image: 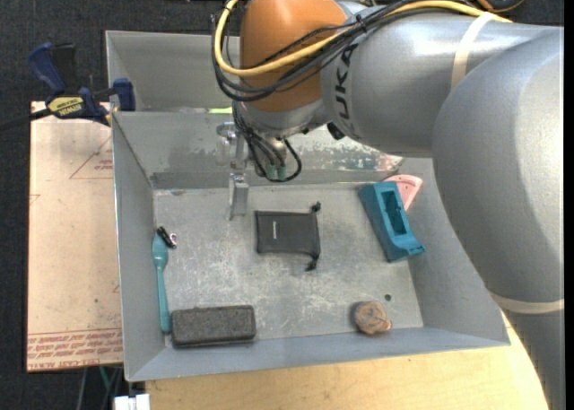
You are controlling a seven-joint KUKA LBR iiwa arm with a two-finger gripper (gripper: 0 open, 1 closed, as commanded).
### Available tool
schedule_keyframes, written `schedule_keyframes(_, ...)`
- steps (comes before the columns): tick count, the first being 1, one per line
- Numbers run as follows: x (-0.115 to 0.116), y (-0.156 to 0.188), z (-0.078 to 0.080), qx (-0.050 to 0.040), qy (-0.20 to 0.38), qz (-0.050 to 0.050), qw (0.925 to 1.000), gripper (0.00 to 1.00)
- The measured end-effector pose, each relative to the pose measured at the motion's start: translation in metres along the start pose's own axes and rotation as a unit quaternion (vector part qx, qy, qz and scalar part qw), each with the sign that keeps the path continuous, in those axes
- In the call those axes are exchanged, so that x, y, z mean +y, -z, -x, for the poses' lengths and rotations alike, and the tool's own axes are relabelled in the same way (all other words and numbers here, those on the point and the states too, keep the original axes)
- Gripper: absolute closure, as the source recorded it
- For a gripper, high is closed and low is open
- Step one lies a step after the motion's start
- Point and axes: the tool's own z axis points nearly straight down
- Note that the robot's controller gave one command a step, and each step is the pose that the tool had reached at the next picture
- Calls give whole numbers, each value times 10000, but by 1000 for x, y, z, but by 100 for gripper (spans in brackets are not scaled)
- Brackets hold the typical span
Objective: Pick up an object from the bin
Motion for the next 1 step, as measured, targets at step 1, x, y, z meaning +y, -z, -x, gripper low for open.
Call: schedule_keyframes(1,-1,5,2,-39,-15,6,10000,0)
